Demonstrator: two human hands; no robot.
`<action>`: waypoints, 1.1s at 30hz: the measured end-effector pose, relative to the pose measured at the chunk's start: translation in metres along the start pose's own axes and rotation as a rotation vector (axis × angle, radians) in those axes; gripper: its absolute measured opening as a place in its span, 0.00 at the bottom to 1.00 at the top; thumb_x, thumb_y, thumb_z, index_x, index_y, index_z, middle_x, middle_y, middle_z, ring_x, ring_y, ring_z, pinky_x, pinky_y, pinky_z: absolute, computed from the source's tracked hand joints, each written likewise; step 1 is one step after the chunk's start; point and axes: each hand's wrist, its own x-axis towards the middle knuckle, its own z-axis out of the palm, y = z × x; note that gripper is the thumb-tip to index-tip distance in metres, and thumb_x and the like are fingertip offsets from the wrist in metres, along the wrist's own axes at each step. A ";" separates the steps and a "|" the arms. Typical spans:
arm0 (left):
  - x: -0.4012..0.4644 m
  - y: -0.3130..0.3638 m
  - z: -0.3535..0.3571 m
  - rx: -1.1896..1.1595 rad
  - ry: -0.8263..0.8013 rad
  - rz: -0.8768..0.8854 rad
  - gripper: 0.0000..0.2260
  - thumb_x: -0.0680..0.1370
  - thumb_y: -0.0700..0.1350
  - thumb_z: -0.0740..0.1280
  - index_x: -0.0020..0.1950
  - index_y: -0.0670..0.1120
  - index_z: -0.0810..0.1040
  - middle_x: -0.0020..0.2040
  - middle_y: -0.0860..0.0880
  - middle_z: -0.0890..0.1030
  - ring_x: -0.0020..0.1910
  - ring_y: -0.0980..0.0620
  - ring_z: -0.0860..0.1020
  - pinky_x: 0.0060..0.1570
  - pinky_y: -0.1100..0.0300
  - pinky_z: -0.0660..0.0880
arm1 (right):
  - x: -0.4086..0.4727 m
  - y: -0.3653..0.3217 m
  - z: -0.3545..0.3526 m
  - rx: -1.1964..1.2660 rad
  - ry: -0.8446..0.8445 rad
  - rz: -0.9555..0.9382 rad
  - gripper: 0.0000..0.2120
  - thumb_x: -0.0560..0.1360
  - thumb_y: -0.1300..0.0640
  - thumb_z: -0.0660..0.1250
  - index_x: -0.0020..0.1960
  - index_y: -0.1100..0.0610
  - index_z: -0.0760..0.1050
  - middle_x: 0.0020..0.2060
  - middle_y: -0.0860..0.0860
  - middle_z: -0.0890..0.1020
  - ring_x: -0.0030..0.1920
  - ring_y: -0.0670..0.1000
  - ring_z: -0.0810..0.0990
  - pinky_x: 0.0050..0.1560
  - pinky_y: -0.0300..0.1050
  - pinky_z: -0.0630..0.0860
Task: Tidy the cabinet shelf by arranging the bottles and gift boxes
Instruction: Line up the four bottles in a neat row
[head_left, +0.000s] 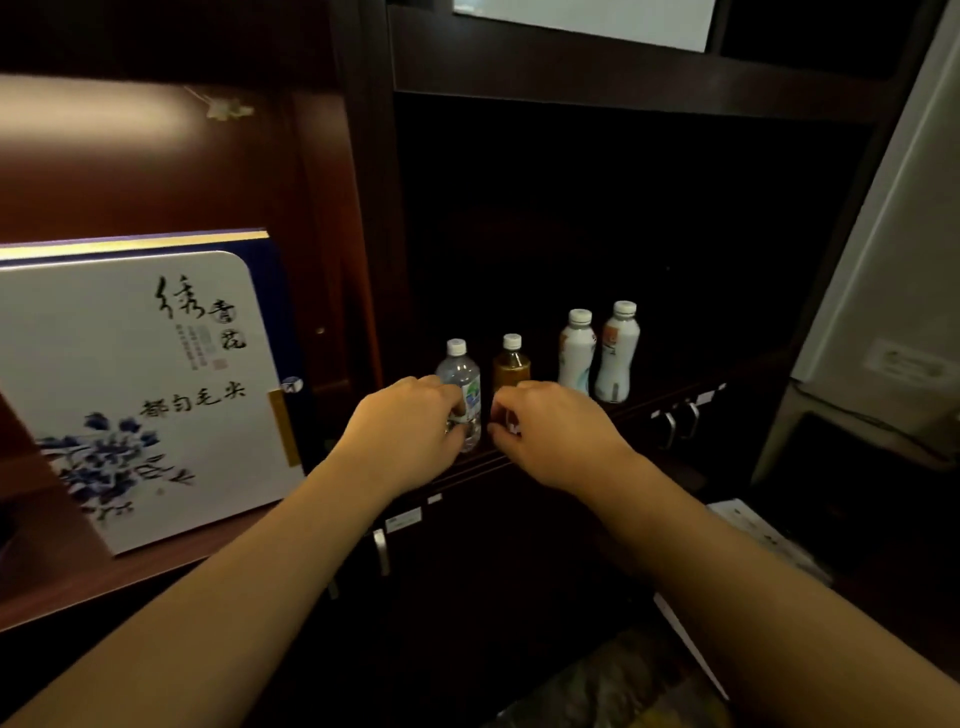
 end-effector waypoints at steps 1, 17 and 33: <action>0.010 0.002 0.005 -0.014 -0.002 -0.001 0.10 0.78 0.55 0.64 0.56 0.54 0.77 0.51 0.55 0.77 0.51 0.53 0.77 0.44 0.53 0.78 | 0.002 0.010 0.001 -0.007 -0.004 0.005 0.08 0.78 0.48 0.64 0.52 0.51 0.76 0.45 0.49 0.77 0.44 0.51 0.77 0.40 0.48 0.76; 0.188 -0.048 0.051 0.019 -0.059 -0.007 0.12 0.80 0.48 0.66 0.63 0.51 0.77 0.60 0.50 0.76 0.58 0.48 0.76 0.54 0.51 0.76 | 0.157 0.138 0.028 -0.070 -0.103 0.013 0.11 0.78 0.50 0.65 0.58 0.52 0.78 0.50 0.52 0.80 0.48 0.54 0.79 0.42 0.49 0.75; 0.235 -0.065 0.066 0.059 -0.386 -0.102 0.15 0.77 0.44 0.71 0.65 0.49 0.80 0.62 0.50 0.79 0.57 0.52 0.76 0.49 0.61 0.70 | 0.232 0.173 0.079 -0.154 -0.303 0.043 0.12 0.76 0.45 0.69 0.42 0.54 0.77 0.35 0.51 0.77 0.36 0.51 0.77 0.32 0.44 0.71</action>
